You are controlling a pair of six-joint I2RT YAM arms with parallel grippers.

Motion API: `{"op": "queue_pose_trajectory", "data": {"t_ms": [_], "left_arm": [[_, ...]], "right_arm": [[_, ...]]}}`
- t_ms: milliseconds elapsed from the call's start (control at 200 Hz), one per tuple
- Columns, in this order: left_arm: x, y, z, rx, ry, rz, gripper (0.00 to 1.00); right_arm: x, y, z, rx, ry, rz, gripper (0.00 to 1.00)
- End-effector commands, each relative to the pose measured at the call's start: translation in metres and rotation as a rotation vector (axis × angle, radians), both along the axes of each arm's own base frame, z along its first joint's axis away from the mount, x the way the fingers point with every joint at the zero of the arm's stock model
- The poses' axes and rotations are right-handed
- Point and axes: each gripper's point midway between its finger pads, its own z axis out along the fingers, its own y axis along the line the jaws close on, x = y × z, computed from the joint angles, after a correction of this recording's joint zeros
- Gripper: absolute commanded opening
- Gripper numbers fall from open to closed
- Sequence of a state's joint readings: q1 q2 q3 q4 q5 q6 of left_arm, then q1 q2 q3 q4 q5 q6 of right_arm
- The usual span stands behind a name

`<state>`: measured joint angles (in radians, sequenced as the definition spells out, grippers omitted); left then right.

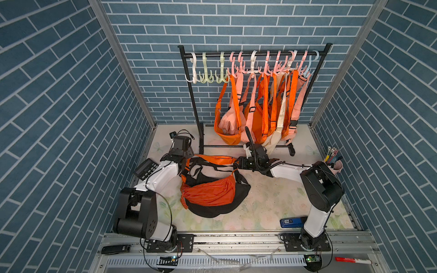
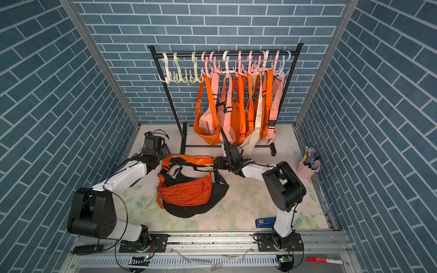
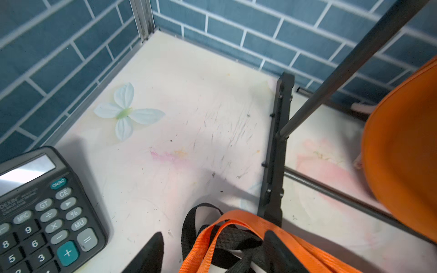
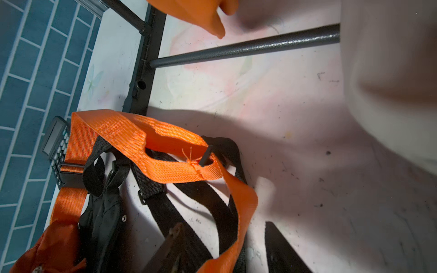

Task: Take the bag off the hook
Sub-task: Place the bag inside the bag.

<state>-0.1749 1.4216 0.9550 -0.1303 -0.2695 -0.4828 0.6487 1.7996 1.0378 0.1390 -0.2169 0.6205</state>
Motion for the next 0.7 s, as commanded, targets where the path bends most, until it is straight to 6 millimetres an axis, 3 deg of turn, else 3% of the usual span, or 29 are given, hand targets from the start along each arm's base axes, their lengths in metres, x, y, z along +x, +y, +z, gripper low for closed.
{"op": "queue_pose_trajectory", "data": {"t_ms": [0, 165, 300, 535, 695], "left_arm": [[-0.004, 0.001, 0.032, -0.013, -0.070, -0.003, 0.71], [-0.025, 0.002, 0.073, -0.010, -0.150, -0.032, 0.82], [-0.042, -0.001, 0.104, -0.008, -0.191, -0.080, 0.99], [-0.073, -0.005, 0.150, 0.055, -0.238, -0.184, 0.99], [-0.087, -0.010, 0.158, 0.083, -0.238, -0.255, 0.99]], "right_arm": [[-0.005, -0.008, 0.036, -0.008, -0.079, 0.015, 0.57], [-0.016, -0.023, 0.067, -0.054, -0.147, 0.026, 0.63], [-0.027, -0.037, 0.097, -0.091, -0.218, 0.039, 0.67], [-0.033, -0.055, 0.156, -0.140, -0.327, 0.034, 0.68], [-0.026, -0.055, 0.190, -0.150, -0.363, 0.021, 0.64]]}}
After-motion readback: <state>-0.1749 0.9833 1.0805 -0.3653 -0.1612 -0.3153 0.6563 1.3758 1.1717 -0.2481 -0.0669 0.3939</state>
